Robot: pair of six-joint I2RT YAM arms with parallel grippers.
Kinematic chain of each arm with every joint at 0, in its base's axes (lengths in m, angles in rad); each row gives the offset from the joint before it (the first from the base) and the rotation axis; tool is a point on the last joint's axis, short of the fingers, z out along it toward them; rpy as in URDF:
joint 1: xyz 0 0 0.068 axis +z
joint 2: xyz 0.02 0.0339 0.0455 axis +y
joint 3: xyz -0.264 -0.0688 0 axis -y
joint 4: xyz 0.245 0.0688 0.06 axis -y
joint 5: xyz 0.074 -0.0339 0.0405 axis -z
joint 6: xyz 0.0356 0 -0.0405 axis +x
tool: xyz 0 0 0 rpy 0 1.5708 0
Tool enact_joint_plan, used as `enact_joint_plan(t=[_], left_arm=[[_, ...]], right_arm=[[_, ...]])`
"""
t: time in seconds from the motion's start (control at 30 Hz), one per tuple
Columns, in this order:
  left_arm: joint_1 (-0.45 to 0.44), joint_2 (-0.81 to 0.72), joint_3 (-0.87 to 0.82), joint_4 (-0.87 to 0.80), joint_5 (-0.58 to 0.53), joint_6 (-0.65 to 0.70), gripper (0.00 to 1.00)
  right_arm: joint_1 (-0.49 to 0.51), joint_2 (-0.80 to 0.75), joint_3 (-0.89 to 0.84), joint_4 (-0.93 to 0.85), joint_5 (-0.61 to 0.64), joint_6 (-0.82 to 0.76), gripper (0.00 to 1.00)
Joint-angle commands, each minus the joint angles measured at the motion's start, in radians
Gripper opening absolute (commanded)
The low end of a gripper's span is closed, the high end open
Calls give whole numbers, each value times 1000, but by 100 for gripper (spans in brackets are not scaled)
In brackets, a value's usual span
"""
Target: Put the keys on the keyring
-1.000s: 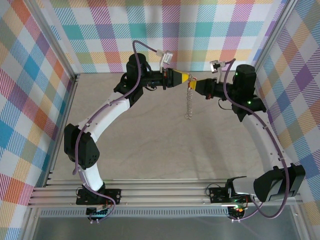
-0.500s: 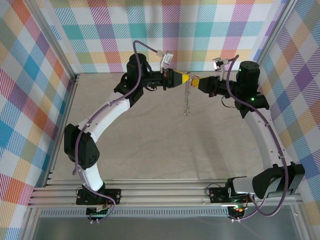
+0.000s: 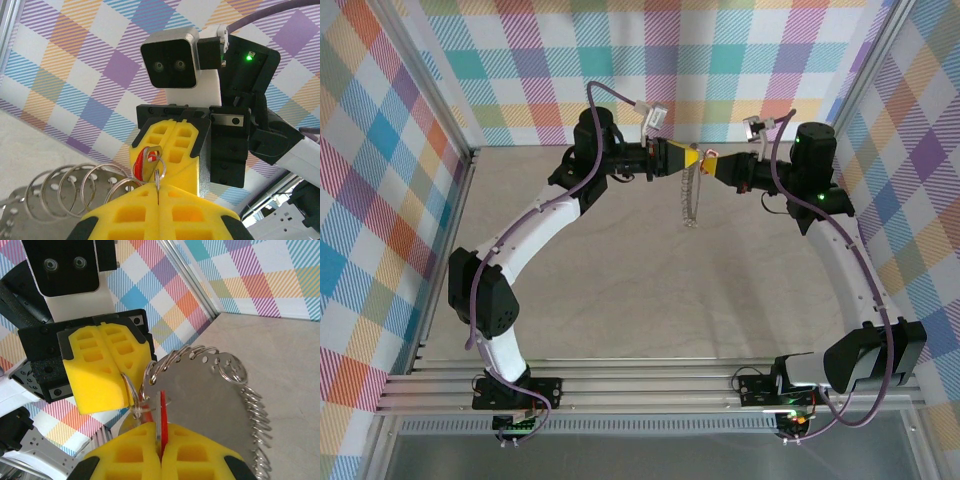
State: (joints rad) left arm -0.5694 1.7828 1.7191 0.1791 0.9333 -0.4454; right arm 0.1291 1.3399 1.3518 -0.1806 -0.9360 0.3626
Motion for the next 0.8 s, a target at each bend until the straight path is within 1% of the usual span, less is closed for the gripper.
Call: enact_joint_plan(t=[0.0,0.23,0.37,0.53,0.67,0.77], left_arm=[[-6,-40,10,39,17,-4,0],[-10,-34,15,43,19,-8,0],[-10,-34,16,43,19,-9,0],[-10,-40,11,36,22,-1,0],[-10,-44,7,33,22,3,0],[-10,-46,5,33,25,4,0]], right_arm=[[-3,-7,6,31,-34,11,0],[45,4,29,-5,-23,-19,0],[47,2,29,-20,-6,-35,0],[21,-5,53,-60,22,-69,0],[-20,-7,74,-62,13,-64,0],[-22,5,98,-62,-4,-59,0]])
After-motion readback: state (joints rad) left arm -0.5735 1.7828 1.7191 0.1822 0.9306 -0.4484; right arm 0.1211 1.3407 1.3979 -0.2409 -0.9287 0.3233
